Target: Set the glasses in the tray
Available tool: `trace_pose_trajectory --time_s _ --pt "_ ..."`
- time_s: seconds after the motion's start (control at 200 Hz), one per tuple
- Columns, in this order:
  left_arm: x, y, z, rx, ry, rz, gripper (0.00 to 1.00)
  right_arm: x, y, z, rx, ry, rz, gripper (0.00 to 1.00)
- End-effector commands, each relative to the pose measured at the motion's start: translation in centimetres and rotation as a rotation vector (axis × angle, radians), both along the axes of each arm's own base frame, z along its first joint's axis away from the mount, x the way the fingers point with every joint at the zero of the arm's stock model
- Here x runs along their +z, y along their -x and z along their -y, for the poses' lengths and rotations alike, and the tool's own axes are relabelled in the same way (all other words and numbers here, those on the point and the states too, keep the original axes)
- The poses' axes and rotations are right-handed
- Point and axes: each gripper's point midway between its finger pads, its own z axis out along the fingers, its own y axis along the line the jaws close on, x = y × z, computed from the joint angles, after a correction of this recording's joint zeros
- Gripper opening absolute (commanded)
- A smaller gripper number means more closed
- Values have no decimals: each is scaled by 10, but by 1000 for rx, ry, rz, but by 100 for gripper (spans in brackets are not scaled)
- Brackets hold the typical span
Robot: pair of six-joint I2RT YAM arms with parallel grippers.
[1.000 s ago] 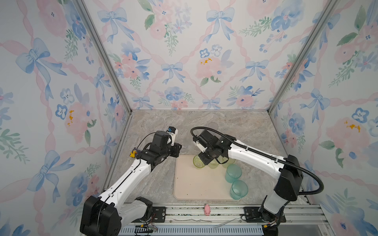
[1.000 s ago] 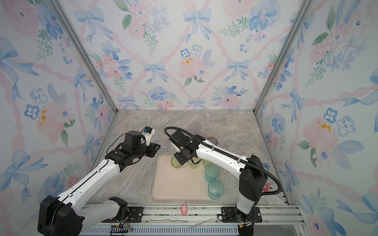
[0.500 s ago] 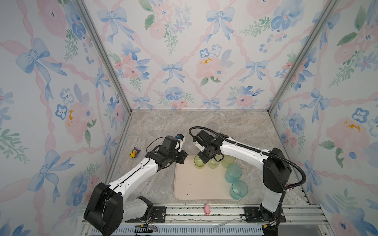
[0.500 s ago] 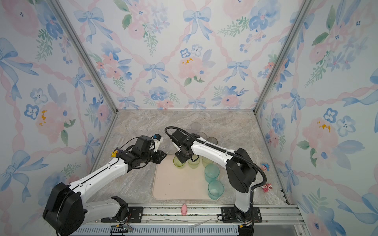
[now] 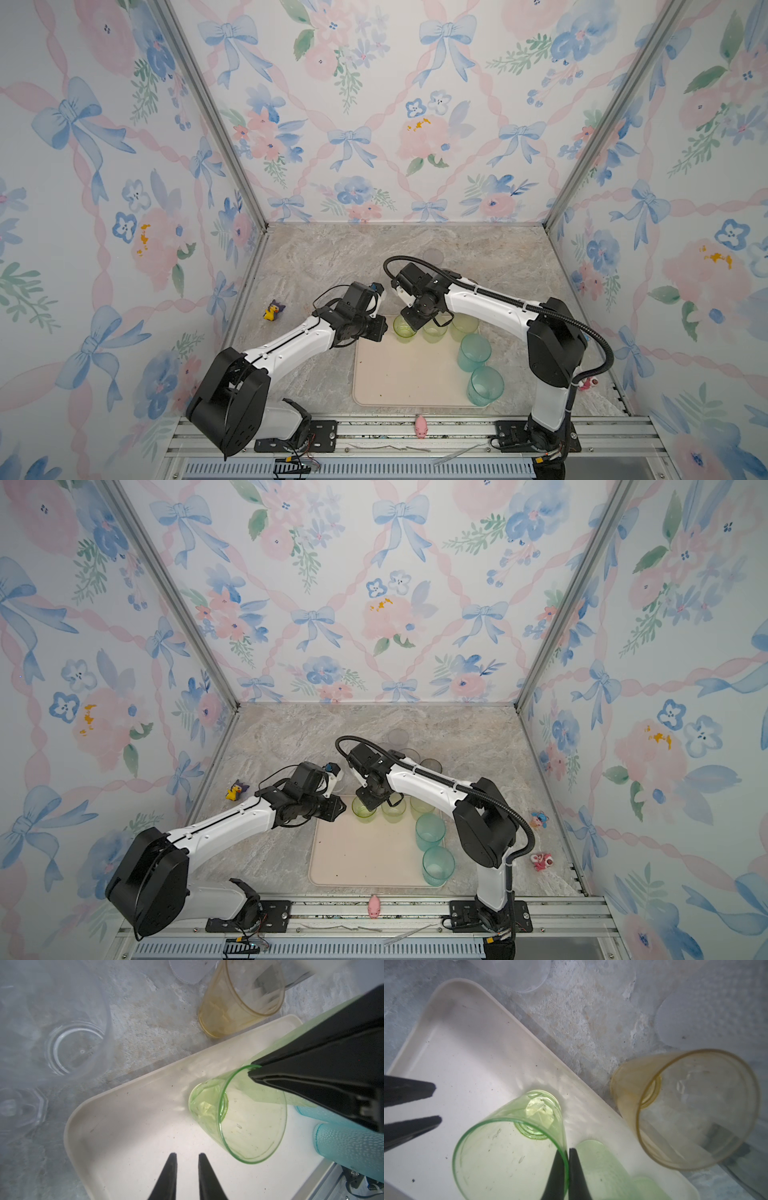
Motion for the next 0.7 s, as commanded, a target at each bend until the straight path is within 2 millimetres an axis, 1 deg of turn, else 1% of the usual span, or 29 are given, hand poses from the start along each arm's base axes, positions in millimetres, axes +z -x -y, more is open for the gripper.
trace_pose_trajectory --time_s 0.0,0.22,0.37,0.5,0.605,0.69 --pt "0 0 7 -14 21 -6 22 -4 -8 -2 0 2 -2 0" --pt "-3 0 9 -21 18 -12 22 -3 -10 1 -8 2 -7 1" --pt "-2 -1 10 -24 19 -11 22 -2 -10 2 -10 -1 -12 11" --pt "-2 -2 12 -30 20 -11 22 2 -10 4 -13 -2 -8 15" --pt "-3 -2 13 -33 18 -14 22 7 -10 5 -15 -9 4 24" --pt "-4 -3 16 -39 17 -14 21 12 -10 6 -15 -14 12 28"
